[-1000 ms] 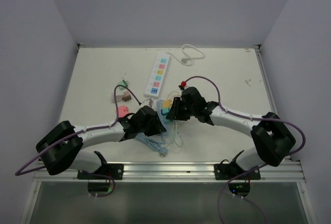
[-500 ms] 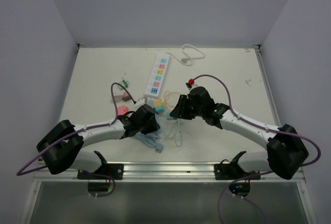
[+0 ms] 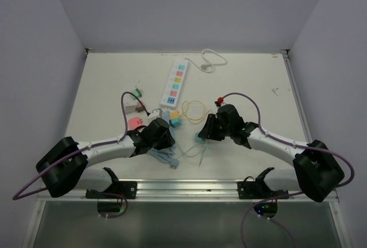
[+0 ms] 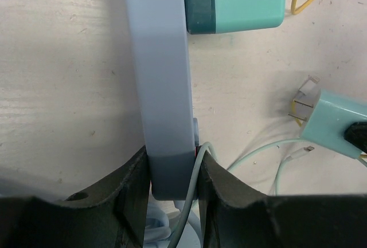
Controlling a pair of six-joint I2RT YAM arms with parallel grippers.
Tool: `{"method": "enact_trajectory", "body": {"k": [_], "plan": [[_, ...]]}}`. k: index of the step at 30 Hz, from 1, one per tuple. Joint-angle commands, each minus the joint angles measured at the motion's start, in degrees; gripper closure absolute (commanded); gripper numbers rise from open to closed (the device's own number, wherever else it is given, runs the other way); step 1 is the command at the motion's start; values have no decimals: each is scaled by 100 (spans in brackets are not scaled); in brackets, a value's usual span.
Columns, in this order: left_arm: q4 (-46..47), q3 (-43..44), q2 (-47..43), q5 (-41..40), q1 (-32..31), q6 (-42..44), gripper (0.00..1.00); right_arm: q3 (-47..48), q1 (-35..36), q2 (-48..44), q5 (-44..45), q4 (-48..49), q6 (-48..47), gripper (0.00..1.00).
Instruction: Pull the plug off the socket
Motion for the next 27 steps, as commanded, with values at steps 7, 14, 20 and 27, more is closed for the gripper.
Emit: {"method": "enact_trajectory", "body": {"k": [7,14,20,27], "plan": [[957,-435,-308,346,30,723,100,728,-19,-616,671,-583,-603,22],[1337,-558,-308,601,30,758,100,861,-19,-1065,945,-322,-595,17],[1460,-575,-300,672,30,767,100,808,-10,-514,366,479,-94,10],[1451,-584,-308,689,22,767,100,940,52,279,241,1227,319,9]]}}
